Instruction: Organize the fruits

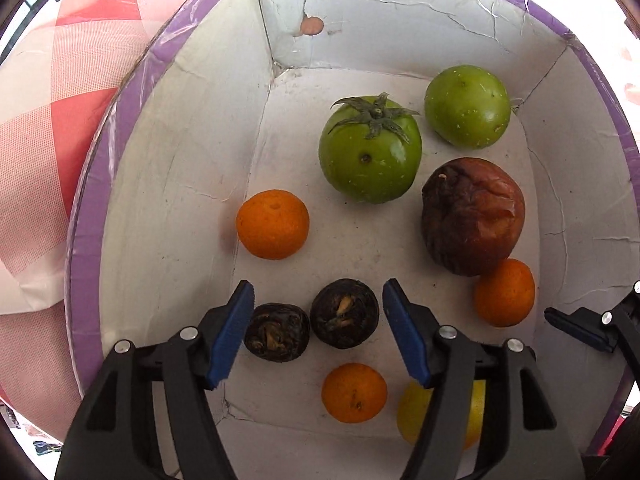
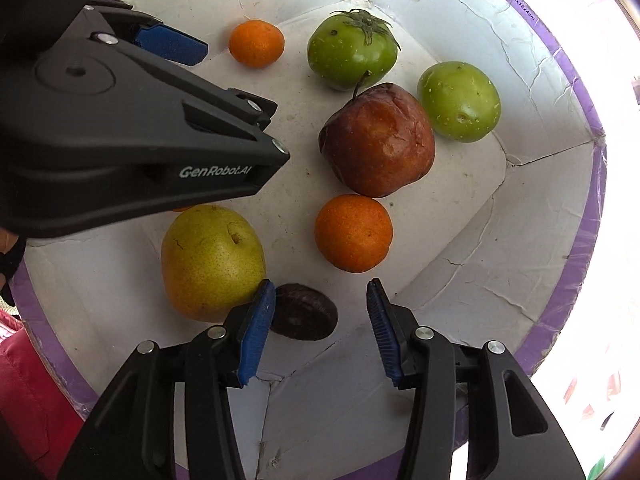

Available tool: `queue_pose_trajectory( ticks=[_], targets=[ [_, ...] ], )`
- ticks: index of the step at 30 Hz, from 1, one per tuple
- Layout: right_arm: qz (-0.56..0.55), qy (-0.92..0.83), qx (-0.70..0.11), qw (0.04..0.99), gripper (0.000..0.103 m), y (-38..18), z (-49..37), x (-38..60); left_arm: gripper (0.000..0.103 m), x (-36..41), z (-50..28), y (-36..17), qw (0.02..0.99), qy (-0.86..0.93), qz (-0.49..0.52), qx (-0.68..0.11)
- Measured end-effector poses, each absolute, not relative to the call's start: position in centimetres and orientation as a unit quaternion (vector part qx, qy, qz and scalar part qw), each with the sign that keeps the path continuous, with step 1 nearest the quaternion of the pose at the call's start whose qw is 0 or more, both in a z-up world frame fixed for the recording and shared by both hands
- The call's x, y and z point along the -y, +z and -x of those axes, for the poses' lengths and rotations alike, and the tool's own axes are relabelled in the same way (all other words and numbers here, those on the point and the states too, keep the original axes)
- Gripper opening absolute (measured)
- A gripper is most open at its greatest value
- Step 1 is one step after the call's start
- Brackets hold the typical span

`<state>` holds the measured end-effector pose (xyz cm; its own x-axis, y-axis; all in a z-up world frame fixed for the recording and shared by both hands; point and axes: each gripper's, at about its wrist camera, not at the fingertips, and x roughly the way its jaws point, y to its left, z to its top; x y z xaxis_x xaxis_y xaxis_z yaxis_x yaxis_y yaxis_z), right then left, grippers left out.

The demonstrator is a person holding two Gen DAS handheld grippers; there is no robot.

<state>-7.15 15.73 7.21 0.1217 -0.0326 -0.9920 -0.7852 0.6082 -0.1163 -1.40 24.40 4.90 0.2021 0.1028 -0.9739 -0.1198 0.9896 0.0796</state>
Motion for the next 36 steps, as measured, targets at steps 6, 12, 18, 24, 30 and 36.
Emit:
queue_pose_trajectory(
  ticks=[6, 12, 18, 24, 30, 36],
  targets=[
    [0.326, 0.293, -0.579, 0.687, 0.069, 8.5, 7.9, -14.9, 0.083, -23.5, 2.7, 6.9, 0.805, 0.058, 0.007, -0.591],
    [0.321, 0.288, -0.550, 0.715, 0.086, 10.5, 7.5, -13.6, 0.097, -22.4, 3.9, 8.5, 0.825, 0.051, 0.006, -0.563],
    [0.311, 0.283, -0.544, 0.727, 0.086, 11.1, 7.1, -12.8, 0.097, -23.4, 5.3, 11.0, 0.842, 0.113, -0.004, -0.528],
    [0.266, 0.294, -0.537, 0.745, 0.086, 12.6, 6.9, -11.3, 0.097, -23.5, 6.4, 13.3, 0.857, 0.152, -0.018, -0.491],
    [0.207, 0.293, -0.536, 0.764, 0.086, 13.8, 5.5, -11.7, 0.097, -23.1, 6.5, 14.5, 0.871, 0.118, -0.003, -0.477],
    [0.178, 0.288, -0.528, 0.779, 0.086, 12.9, 6.5, -12.6, 0.097, -23.0, 5.5, 13.5, 0.858, 0.105, 0.025, -0.501]
  ],
)
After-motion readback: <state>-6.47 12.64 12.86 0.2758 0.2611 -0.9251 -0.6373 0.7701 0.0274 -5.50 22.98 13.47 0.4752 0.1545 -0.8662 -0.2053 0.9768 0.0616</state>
